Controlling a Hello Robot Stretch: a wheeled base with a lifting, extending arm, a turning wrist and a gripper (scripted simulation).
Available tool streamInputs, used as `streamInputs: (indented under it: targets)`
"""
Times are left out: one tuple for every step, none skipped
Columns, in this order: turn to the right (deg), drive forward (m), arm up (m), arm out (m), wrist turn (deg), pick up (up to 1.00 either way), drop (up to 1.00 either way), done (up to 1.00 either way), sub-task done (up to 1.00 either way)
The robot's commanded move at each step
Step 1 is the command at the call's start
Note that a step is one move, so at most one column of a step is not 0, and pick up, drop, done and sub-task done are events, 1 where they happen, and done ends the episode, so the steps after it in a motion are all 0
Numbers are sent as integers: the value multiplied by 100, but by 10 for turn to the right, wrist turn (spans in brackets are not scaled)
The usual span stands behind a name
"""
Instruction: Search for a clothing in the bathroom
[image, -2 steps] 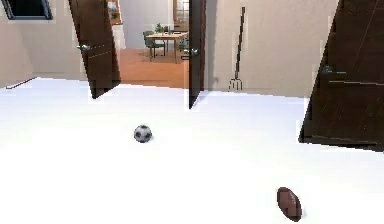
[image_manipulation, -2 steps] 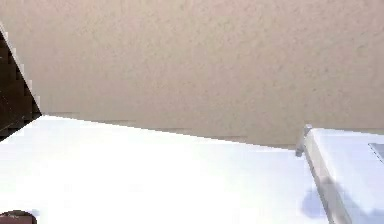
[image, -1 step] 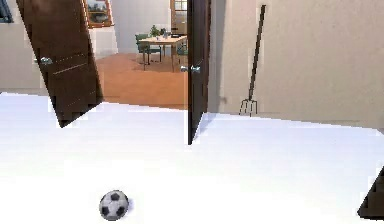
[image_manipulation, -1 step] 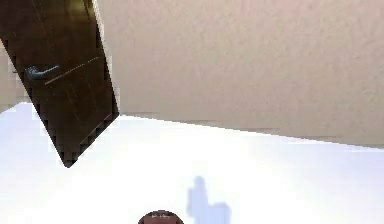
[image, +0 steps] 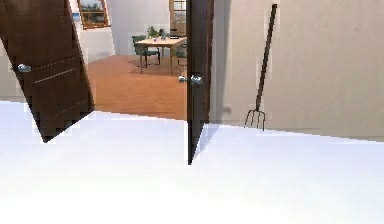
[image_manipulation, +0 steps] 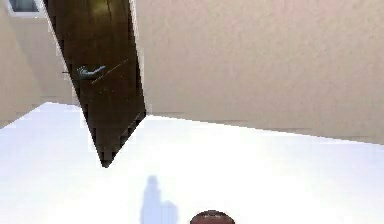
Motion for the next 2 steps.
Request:
streamInputs:
  targets:
    - [450, 0, 0, 0, 0, 0, 0, 0, 0]
    - [90, 0, 0, 0, 0, 0, 0, 0, 0]
